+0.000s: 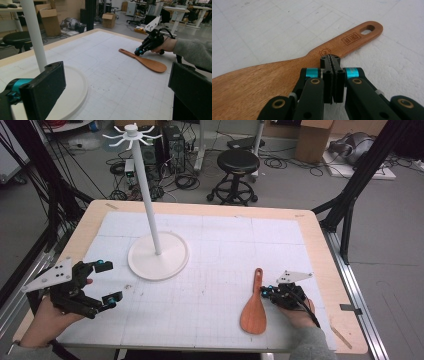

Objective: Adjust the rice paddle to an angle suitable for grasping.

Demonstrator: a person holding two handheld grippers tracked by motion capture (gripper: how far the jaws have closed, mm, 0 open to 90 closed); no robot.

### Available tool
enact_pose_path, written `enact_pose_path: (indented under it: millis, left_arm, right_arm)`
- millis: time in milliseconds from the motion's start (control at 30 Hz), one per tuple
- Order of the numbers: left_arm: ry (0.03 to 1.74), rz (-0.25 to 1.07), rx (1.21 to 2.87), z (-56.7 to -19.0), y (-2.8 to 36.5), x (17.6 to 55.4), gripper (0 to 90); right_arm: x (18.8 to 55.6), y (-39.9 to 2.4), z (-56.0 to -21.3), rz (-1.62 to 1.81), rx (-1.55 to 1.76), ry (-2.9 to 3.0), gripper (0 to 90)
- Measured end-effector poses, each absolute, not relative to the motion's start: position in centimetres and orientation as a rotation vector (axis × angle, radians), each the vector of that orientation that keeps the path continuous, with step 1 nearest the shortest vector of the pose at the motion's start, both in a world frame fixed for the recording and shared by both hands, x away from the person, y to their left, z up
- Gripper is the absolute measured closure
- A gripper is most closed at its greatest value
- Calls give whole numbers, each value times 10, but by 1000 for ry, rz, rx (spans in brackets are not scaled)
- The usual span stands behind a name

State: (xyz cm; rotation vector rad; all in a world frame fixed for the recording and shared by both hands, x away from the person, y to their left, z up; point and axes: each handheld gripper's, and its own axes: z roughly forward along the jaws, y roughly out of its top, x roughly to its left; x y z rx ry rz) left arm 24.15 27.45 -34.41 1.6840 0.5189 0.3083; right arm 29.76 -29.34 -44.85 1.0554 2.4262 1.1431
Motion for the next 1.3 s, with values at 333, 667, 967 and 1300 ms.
enact_pose_path:
  millis: [333, 667, 967, 1300]
  left_arm:
    - [540, 317, 1691, -347, 278, 238, 17]
    - [539, 330, 1684, -345, 280, 231, 17]
    - [572, 342, 1678, -348, 288, 227, 17]
    - [591, 359, 1712, -350, 290, 222, 17]
  right_arm:
    - [303, -273, -447, 1148, 987, 2488, 888]
    - [308, -254, -447, 1155, 917, 2534, 888]
    - [311, -240, -446, 1150, 864, 2570, 888]
    - [314, -220, -445, 1154, 788, 2619, 888]
